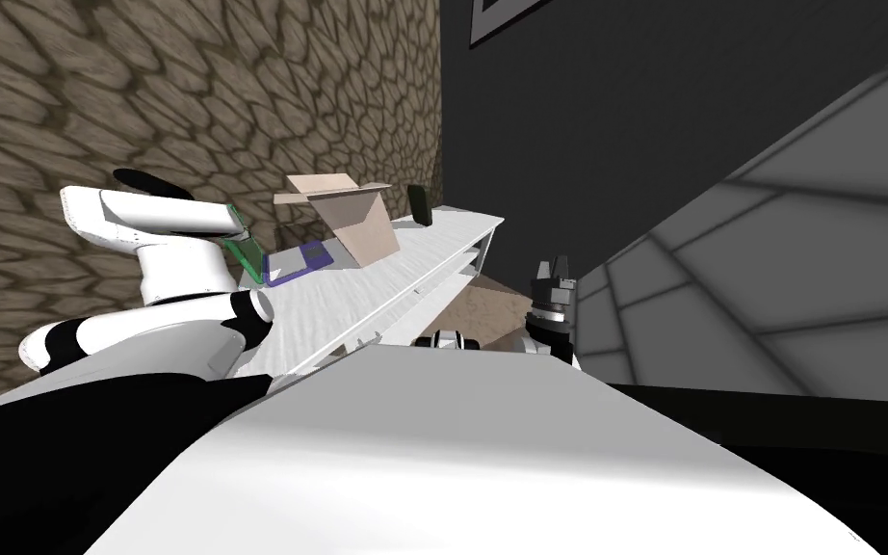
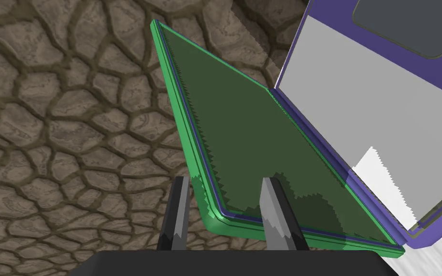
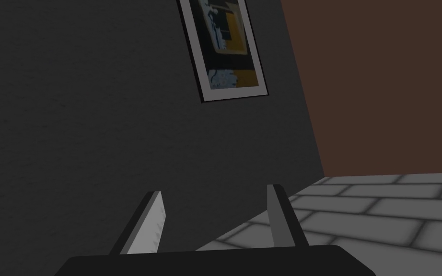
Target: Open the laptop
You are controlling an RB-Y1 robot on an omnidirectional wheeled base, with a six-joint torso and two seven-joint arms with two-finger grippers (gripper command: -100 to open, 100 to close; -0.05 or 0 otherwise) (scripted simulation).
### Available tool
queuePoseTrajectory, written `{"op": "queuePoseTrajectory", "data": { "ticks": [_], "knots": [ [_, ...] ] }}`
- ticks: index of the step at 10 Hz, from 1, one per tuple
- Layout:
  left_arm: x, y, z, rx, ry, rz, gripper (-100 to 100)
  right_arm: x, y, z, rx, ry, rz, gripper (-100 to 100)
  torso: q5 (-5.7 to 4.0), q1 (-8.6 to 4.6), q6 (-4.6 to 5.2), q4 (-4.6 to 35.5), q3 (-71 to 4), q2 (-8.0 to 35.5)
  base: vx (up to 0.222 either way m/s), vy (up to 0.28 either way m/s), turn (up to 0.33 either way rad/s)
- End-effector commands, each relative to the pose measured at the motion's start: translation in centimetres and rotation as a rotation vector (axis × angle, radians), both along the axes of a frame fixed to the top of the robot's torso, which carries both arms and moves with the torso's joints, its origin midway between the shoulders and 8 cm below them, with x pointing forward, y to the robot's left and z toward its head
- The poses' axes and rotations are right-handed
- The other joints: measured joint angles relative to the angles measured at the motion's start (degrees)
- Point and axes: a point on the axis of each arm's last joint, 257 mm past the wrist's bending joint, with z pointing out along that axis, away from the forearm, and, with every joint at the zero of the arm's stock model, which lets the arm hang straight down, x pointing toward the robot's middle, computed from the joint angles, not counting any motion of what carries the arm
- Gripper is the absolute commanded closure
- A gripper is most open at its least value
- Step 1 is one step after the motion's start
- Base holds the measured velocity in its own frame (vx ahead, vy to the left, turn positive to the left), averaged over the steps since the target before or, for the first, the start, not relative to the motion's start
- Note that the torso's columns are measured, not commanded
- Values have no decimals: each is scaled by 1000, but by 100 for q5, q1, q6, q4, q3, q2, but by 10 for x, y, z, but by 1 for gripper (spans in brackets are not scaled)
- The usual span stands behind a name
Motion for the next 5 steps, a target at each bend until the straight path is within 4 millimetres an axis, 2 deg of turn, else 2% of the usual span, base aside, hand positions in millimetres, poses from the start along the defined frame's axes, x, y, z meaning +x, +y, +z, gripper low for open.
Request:
{"op": "queuePoseTrajectory", "data": {
  "ticks": [1,5],
  "knots": [
    [-9,8,-20,54,88,34,100,0,0,0,0,0,0,0,3,-6,-5,-1,3,1,21,-29,-137],
    [-23,18,-49,141,224,73,100,0,0,0,0,0,0,0,-2,1,-11,1,-5,-6,20,-34,-111]
  ]
}}
